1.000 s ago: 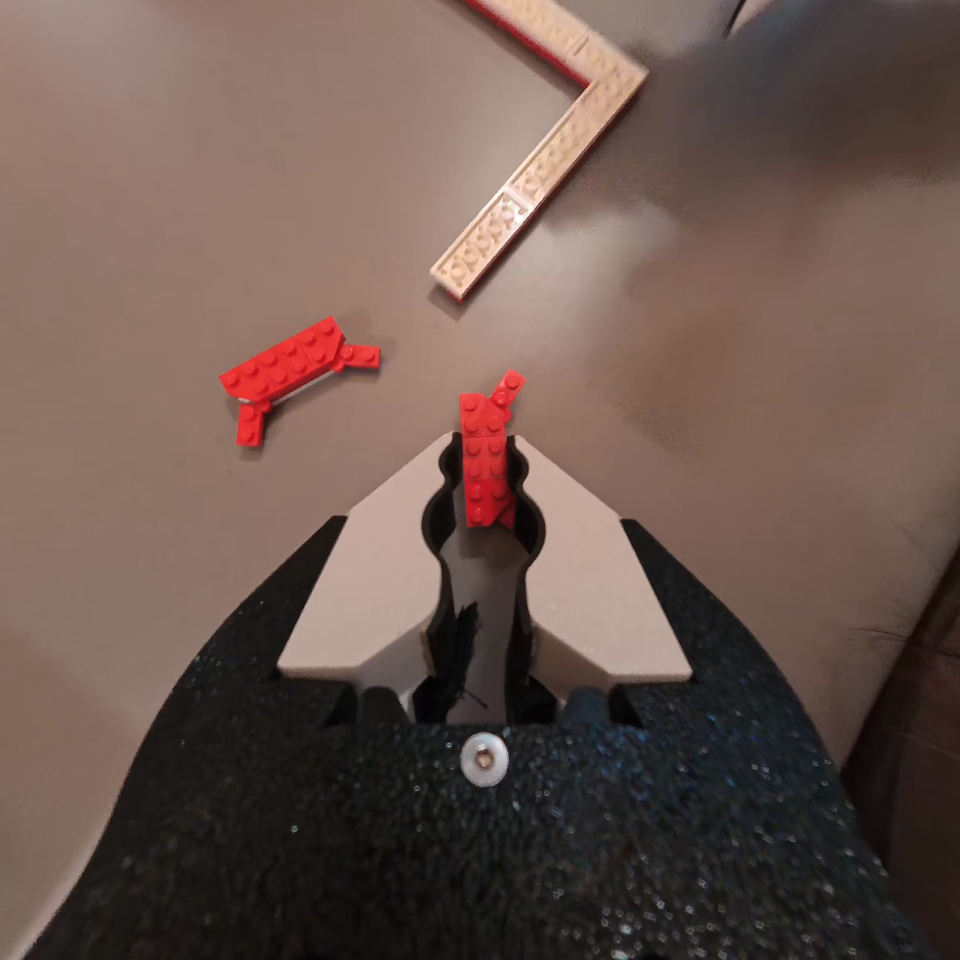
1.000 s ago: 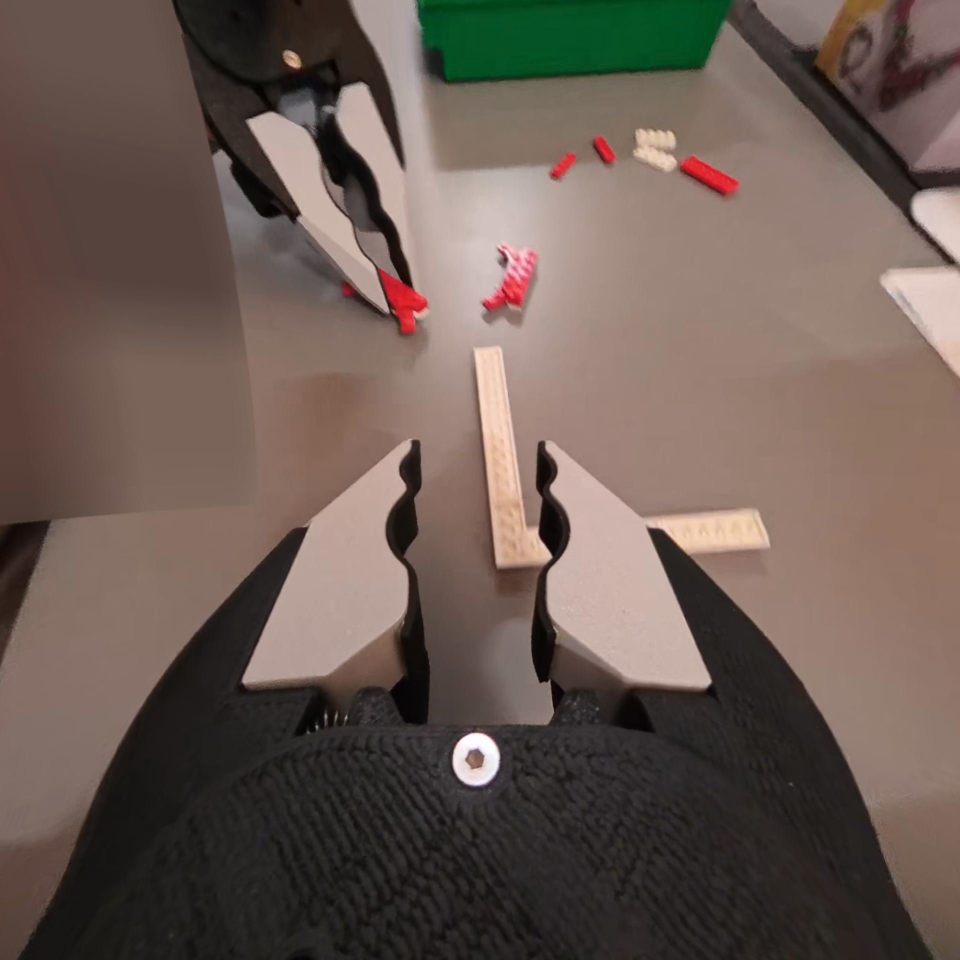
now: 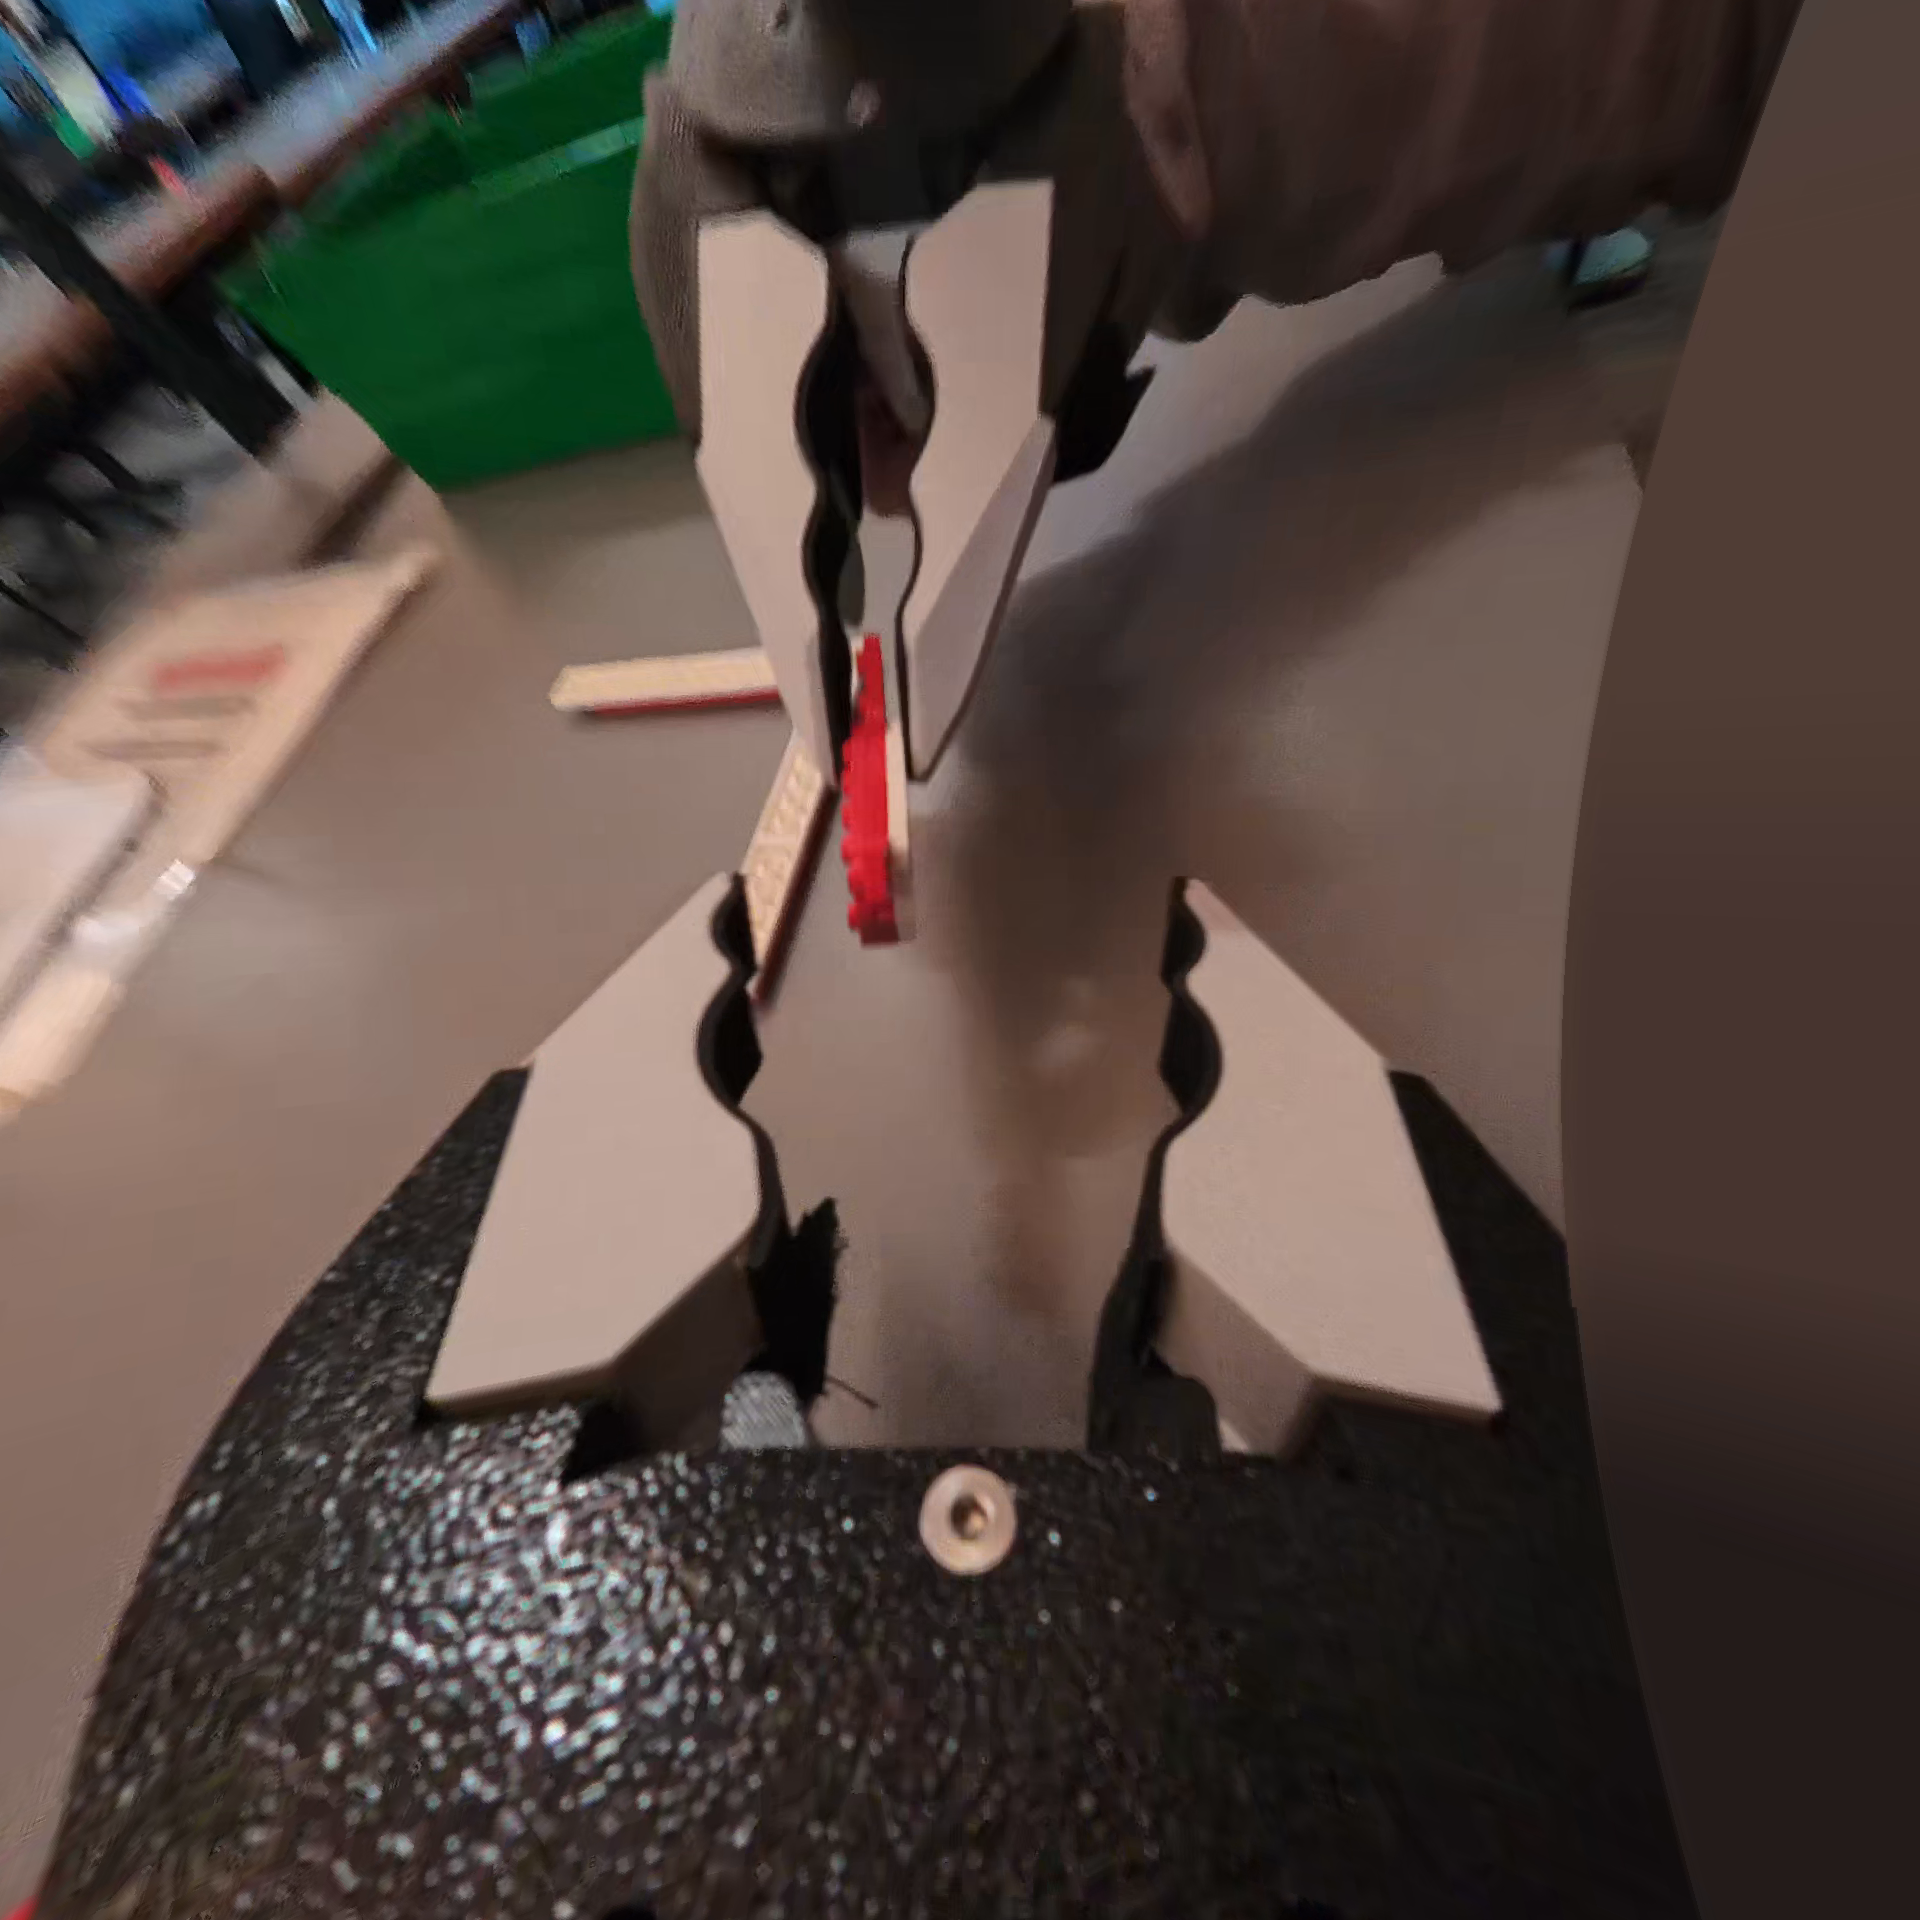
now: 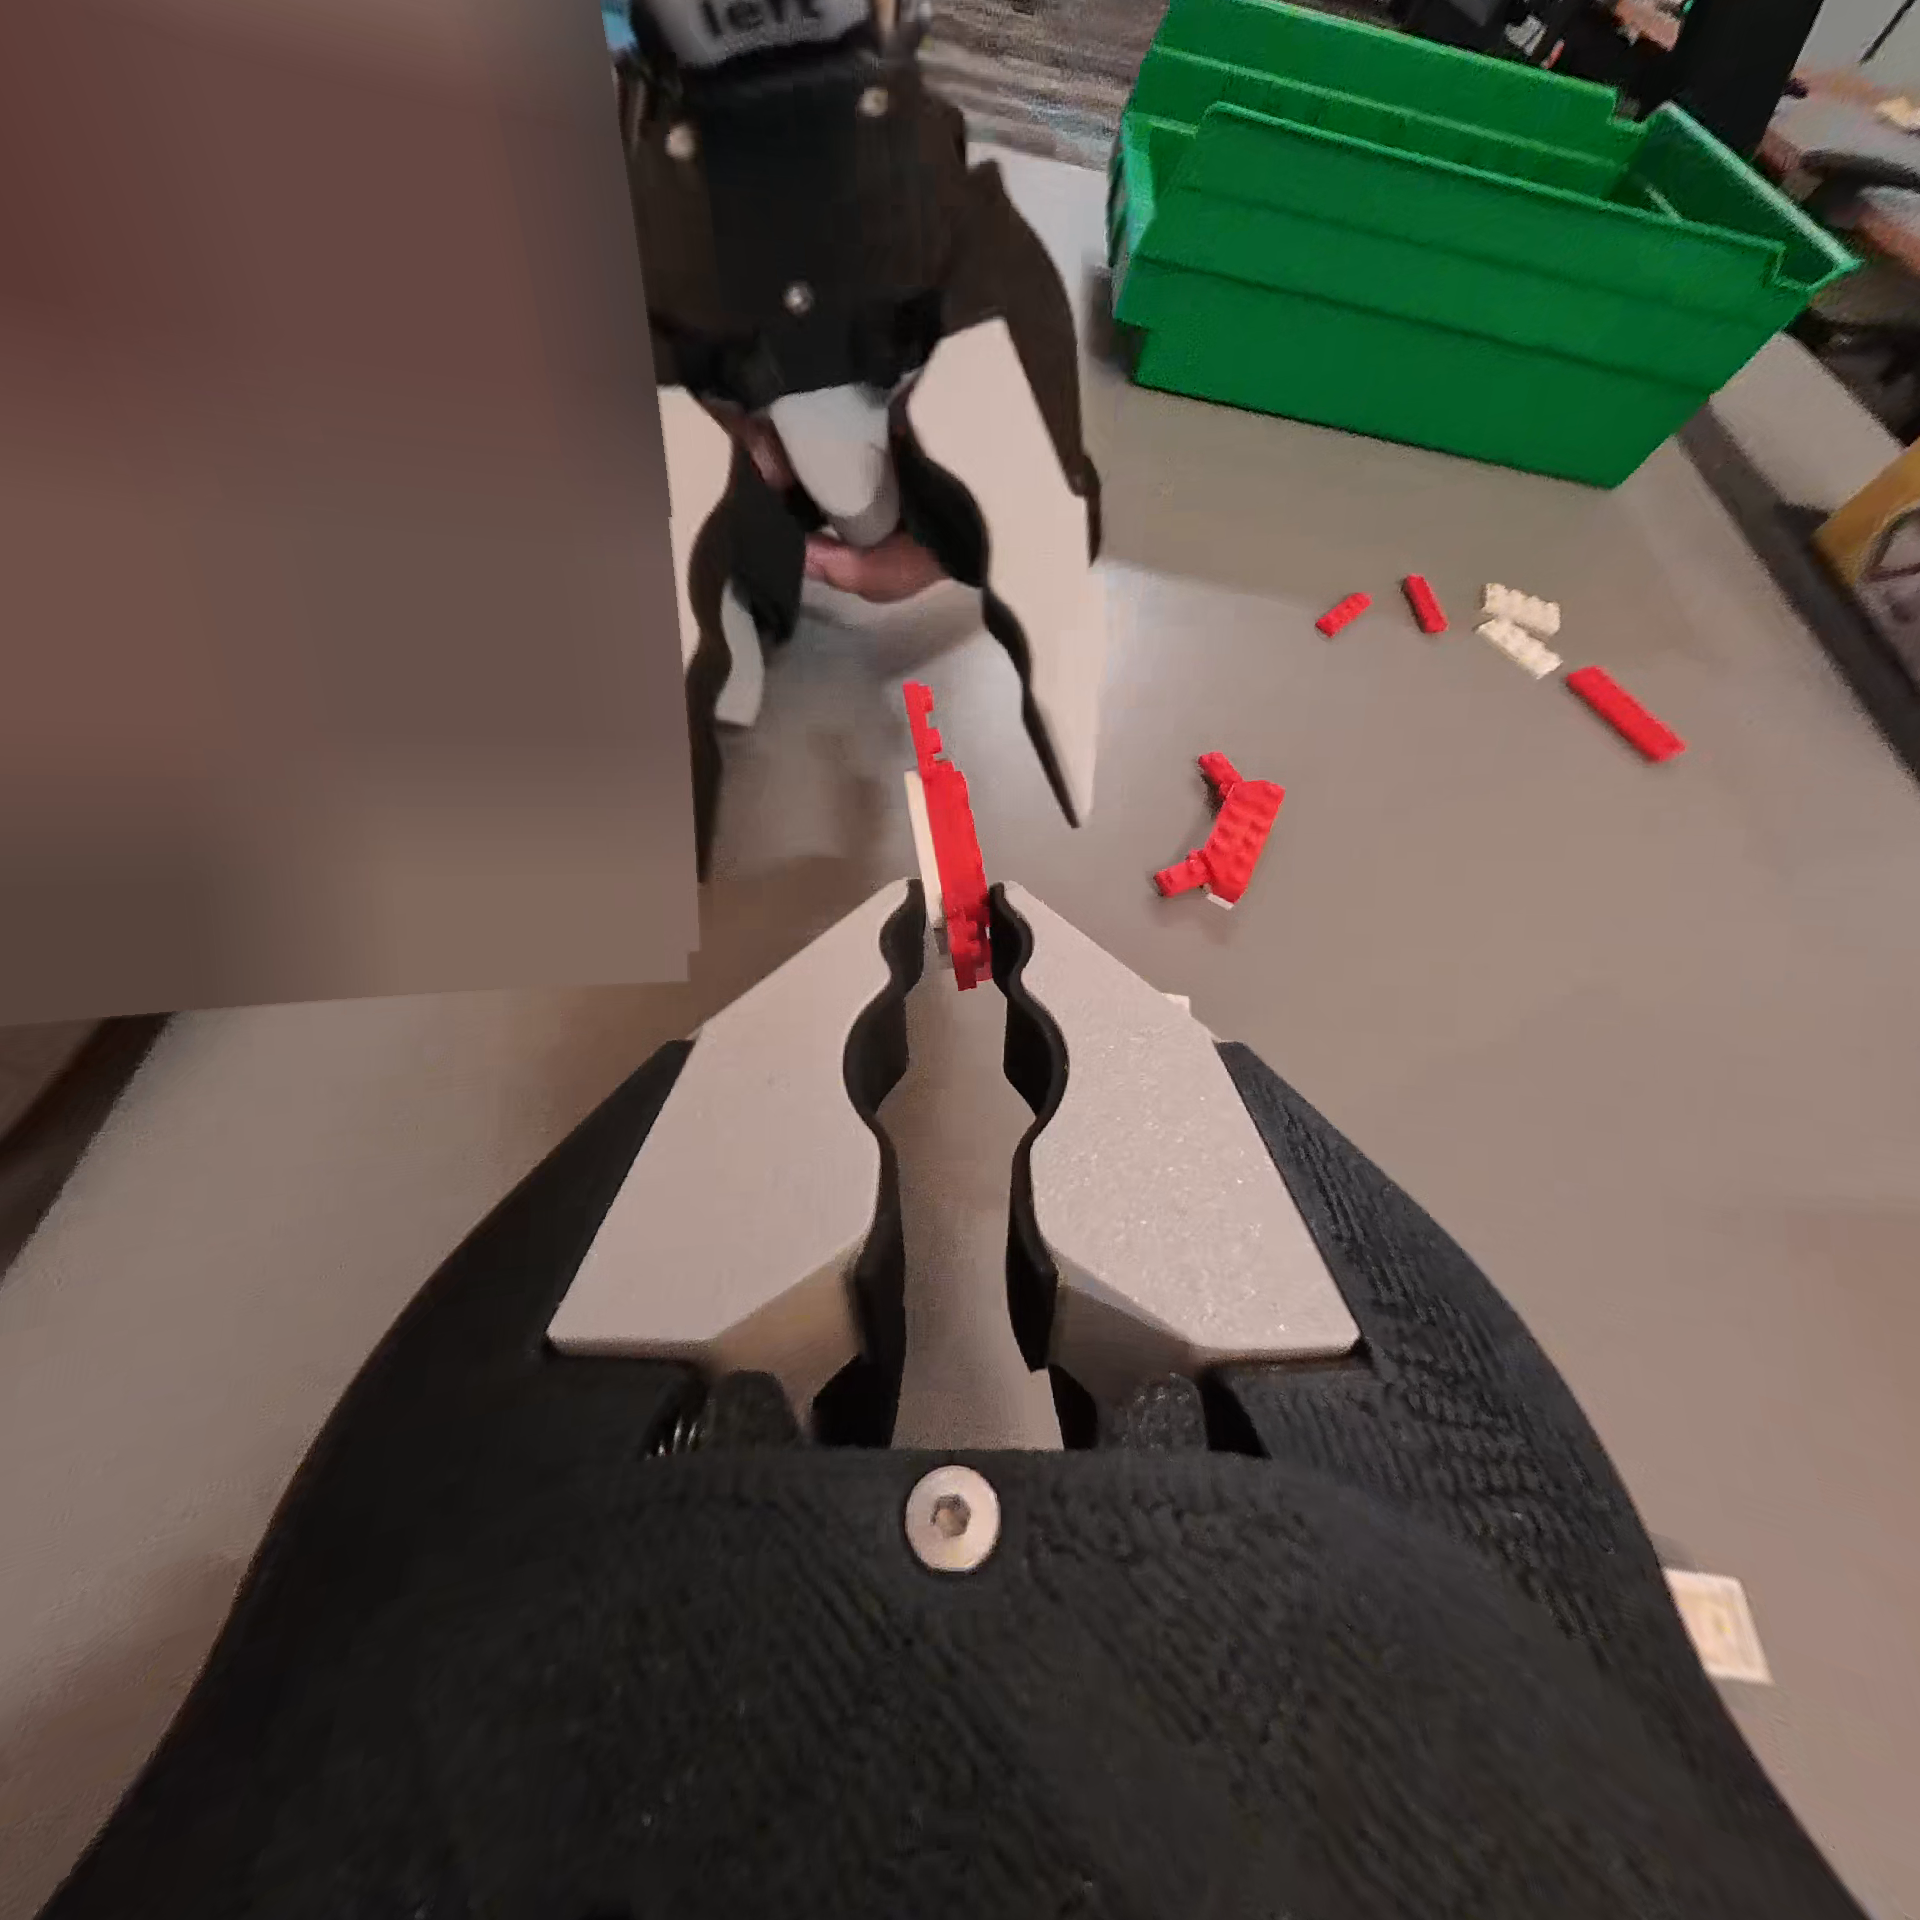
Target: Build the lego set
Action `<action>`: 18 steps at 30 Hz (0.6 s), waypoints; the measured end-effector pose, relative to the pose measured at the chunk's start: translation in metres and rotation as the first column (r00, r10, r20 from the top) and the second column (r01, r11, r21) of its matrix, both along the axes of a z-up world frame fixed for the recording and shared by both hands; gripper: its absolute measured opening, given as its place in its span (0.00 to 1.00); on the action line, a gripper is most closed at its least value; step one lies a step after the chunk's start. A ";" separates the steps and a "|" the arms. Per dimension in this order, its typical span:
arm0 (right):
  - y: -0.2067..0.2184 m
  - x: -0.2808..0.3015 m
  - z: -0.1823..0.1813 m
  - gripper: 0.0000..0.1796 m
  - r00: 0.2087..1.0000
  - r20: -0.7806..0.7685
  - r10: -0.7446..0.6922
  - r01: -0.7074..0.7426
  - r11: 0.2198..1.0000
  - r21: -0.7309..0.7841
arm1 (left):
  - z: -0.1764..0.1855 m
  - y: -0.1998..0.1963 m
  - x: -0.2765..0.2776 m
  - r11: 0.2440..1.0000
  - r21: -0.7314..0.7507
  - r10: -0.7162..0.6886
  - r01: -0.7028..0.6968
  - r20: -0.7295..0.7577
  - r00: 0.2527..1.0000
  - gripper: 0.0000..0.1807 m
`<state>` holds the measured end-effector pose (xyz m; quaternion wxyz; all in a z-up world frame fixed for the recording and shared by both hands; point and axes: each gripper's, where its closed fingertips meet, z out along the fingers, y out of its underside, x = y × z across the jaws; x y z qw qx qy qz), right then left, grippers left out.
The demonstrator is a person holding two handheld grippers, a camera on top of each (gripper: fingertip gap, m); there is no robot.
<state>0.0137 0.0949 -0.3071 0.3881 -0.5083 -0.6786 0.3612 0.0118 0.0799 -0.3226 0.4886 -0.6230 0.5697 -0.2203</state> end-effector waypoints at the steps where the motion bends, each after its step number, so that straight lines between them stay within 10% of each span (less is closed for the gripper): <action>1: -0.001 -0.001 0.000 0.05 1.000 0.000 0.005 -0.005 1.000 -0.022 | 0.005 0.001 0.003 0.998 0.058 -0.003 0.001 0.020 1.000 0.38; 11: -0.005 -0.007 0.003 0.06 0.999 -0.035 0.032 -0.035 0.995 -0.090 | 0.022 0.011 -0.001 0.985 0.165 0.042 -0.059 0.104 0.994 0.09; 13: 0.004 -0.006 0.002 0.18 0.999 -0.037 0.001 -0.003 0.998 -0.068 | 0.020 0.018 -0.008 0.985 0.140 0.090 -0.104 0.104 0.990 0.05; 18: 0.055 0.013 -0.043 0.23 0.965 0.215 -0.153 0.154 0.988 0.012 | 0.014 0.044 -0.035 0.965 0.037 0.255 -0.260 0.101 0.962 0.05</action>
